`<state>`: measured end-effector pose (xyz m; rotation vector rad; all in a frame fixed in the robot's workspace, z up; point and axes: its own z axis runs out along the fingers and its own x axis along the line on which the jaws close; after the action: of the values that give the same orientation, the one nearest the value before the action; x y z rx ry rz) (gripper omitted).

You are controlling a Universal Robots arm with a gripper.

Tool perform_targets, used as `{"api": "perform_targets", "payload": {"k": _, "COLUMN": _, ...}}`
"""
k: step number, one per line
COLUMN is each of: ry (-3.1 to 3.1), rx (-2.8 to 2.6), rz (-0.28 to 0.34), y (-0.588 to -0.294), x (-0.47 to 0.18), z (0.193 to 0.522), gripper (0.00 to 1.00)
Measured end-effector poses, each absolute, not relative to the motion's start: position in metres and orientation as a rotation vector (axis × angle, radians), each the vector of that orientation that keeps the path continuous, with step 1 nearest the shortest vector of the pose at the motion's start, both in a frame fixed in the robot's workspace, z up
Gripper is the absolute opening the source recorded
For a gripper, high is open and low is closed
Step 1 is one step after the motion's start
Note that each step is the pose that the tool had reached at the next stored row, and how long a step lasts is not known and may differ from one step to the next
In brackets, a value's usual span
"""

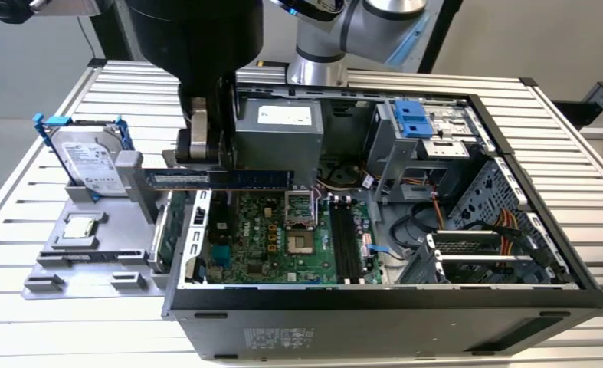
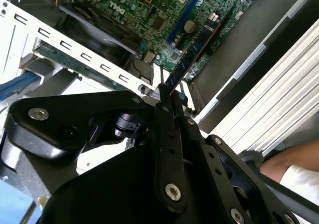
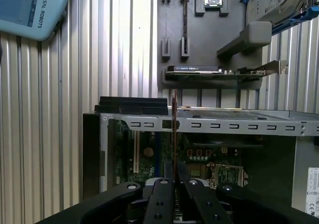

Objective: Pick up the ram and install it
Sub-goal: 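Pick up the ram and move it above insertion slot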

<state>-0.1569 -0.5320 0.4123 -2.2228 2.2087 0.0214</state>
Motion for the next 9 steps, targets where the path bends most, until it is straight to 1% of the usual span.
{"api": "perform_targets", "payload": {"k": 9, "ry": 2.212, "rx": -2.220, "rz": 0.022, "y": -0.532, "x": -0.135, "z": 0.412, "gripper": 0.00}}
